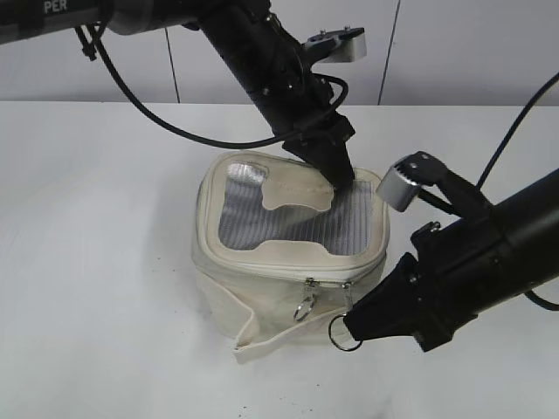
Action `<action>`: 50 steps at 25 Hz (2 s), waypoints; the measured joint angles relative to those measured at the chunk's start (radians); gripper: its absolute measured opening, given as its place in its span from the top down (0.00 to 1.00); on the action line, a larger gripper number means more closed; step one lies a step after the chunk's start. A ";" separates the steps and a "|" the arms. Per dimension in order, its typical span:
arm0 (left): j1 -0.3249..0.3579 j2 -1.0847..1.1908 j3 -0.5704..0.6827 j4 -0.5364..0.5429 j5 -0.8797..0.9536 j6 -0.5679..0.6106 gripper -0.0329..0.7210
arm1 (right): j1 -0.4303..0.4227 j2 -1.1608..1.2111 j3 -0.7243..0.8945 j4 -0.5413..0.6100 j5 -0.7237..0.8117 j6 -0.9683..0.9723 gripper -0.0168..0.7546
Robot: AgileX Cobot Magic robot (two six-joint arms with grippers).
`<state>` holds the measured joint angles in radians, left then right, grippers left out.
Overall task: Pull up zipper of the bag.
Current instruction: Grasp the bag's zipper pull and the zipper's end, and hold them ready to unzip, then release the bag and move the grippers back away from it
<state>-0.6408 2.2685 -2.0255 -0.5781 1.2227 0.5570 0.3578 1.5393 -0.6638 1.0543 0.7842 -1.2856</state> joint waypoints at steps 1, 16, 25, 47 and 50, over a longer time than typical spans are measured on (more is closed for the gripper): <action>0.000 0.000 0.000 0.000 0.003 -0.005 0.90 | 0.021 0.000 -0.001 -0.003 -0.015 0.006 0.97; 0.000 -0.001 0.000 -0.003 0.029 -0.017 0.90 | 0.248 0.001 -0.065 -0.063 -0.188 0.160 0.97; -0.001 0.000 0.000 -0.003 0.014 -0.022 0.90 | 0.263 0.001 -0.068 -0.096 -0.196 0.269 0.73; -0.001 -0.121 0.006 0.076 -0.008 -0.046 0.55 | 0.265 -0.191 -0.167 -0.653 -0.135 0.974 0.21; -0.001 -0.159 0.006 0.103 -0.006 -0.058 0.55 | 0.265 -0.193 -0.228 -0.843 -0.064 1.132 0.21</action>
<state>-0.6420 2.1096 -2.0199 -0.4746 1.2167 0.4995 0.6230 1.3466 -0.8921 0.2111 0.7199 -0.1536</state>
